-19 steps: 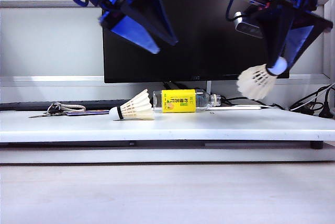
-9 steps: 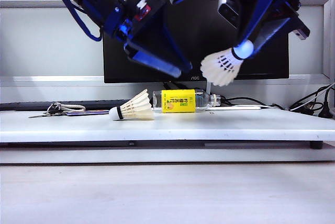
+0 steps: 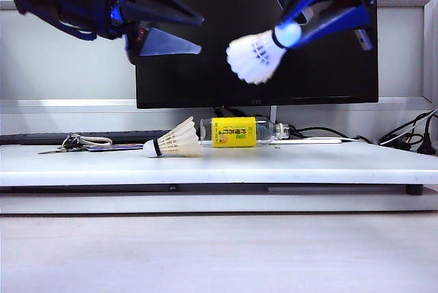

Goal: Stack the badminton balls on the table vertically.

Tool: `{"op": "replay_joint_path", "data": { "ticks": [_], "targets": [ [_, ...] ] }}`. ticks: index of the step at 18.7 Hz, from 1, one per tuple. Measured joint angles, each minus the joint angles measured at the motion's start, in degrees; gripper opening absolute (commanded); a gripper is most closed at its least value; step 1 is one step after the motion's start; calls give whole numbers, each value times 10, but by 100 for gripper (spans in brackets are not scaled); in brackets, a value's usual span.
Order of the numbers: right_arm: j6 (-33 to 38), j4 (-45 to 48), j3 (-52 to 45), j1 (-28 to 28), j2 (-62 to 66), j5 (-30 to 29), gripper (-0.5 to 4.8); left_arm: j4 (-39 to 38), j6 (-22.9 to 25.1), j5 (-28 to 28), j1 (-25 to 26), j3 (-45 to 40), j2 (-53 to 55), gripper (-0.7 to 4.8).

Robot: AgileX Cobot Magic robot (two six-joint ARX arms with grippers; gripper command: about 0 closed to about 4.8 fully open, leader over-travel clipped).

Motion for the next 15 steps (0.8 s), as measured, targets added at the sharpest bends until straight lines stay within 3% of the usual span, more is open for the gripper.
{"op": "replay_joint_path", "data": {
  "ticks": [8,14,15],
  "targets": [
    [-15,0,0,2,0,-71,134,2,-1,47,-10,0,34,270],
    [-17,0,0,8,0,-76,134,39,-15,52,-14,1,35,266],
    [-17,0,0,10,0,-77,134,41,-16,64,-15,1,35,235]
  ]
}}
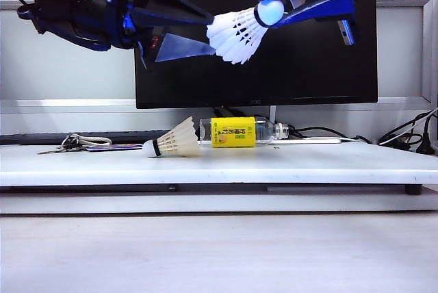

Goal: Stack the badminton balls on the table vertically.

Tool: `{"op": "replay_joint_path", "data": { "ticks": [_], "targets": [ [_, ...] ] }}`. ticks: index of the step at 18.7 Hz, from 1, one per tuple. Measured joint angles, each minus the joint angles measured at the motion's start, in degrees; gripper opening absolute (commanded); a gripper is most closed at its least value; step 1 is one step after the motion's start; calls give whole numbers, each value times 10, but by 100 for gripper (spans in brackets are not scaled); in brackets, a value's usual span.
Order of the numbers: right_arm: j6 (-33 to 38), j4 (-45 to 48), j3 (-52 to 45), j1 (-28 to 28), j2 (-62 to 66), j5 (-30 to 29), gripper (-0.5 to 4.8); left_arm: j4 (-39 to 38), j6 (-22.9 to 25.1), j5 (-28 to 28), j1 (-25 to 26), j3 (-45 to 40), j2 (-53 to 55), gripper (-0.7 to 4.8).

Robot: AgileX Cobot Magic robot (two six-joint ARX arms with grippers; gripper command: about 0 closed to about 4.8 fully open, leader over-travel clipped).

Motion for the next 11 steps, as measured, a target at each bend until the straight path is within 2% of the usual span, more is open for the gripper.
{"op": "replay_joint_path", "data": {
  "ticks": [1,11],
  "targets": [
    [0,0,0,0,0,0,134,4,0,8,0,0,0,174],
    [-12,0,0,13,0,-30,134,35,-13,22,-21,0,0,173]
  ]
}}
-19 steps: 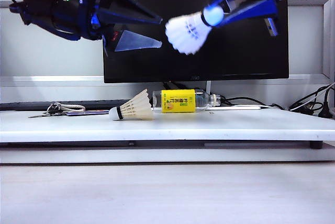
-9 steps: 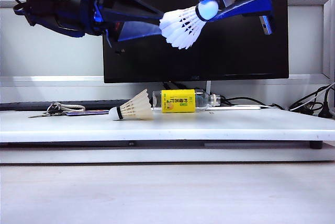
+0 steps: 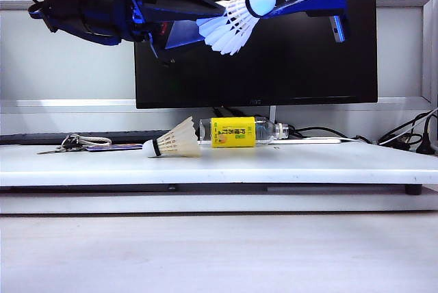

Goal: Stack the badminton balls on the table vertically.

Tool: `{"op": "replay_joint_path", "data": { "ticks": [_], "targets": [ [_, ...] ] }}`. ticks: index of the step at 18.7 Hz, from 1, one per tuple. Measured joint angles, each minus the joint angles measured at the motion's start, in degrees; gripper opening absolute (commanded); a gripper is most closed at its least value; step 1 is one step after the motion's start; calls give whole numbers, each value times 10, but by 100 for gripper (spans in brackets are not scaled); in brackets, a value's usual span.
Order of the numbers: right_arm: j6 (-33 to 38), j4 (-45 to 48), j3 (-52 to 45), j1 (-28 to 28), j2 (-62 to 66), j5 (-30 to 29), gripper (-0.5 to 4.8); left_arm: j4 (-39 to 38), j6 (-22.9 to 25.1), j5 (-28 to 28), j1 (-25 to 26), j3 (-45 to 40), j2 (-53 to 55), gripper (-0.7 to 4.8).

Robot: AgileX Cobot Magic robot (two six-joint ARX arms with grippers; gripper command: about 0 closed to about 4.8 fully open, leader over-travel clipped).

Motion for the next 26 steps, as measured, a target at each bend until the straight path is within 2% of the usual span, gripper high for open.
{"op": "replay_joint_path", "data": {
  "ticks": [8,12,14,24,26],
  "targets": [
    [-3,0,0,2,0,14,134,-2,-11,0,5,0,0,172],
    [-3,0,0,2,0,32,134,-5,-11,4,11,0,0,111],
    [-3,0,0,2,0,35,134,-10,-11,11,19,0,0,51],
    [-3,4,0,3,0,36,140,-10,-9,37,19,0,0,47],
    [-3,7,0,3,0,36,161,-10,-9,40,19,0,0,46]
  ]
}}
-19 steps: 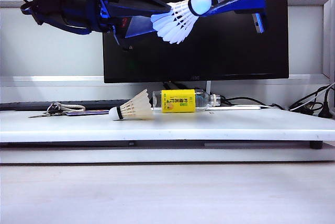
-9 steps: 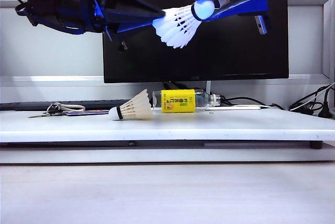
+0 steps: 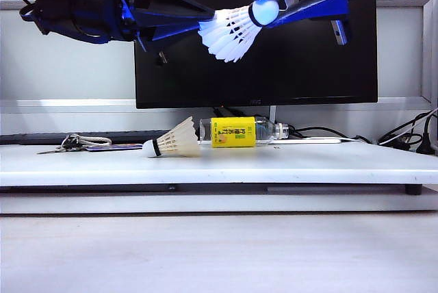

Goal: Stack the badminton balls on the table vertically.

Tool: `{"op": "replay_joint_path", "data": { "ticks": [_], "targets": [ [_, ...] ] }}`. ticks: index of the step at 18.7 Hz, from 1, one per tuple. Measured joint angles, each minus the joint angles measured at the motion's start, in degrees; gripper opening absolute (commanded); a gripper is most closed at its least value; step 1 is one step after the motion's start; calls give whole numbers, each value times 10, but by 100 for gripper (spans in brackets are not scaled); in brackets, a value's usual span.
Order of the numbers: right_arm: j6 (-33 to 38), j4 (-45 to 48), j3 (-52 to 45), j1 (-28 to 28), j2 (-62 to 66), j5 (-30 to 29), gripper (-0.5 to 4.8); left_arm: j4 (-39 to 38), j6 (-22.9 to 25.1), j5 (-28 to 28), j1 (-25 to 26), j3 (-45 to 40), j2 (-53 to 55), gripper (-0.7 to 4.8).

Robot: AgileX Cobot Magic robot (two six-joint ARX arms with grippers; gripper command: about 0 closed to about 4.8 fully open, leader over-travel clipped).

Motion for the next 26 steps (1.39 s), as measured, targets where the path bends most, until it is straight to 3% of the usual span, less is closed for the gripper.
{"op": "replay_joint_path", "data": {
  "ticks": [7,8,10,15,19,23,26],
  "targets": [
    [0,10,0,0,0,0,180,0,0,10,0,0,0,19],
    [0,10,0,0,0,0,223,0,0,10,0,0,0,19],
    [0,24,-1,0,0,0,251,0,0,10,0,0,0,19],
    [-1,77,-1,-28,0,-1,255,0,0,0,0,0,0,19],
    [-45,122,0,-40,-2,-1,257,0,0,-1,0,0,0,19],
    [-47,203,-1,-43,-13,10,261,13,-4,-43,3,0,0,19],
    [-40,238,-1,-44,-13,26,262,47,-34,-81,3,0,0,19]
  ]
}}
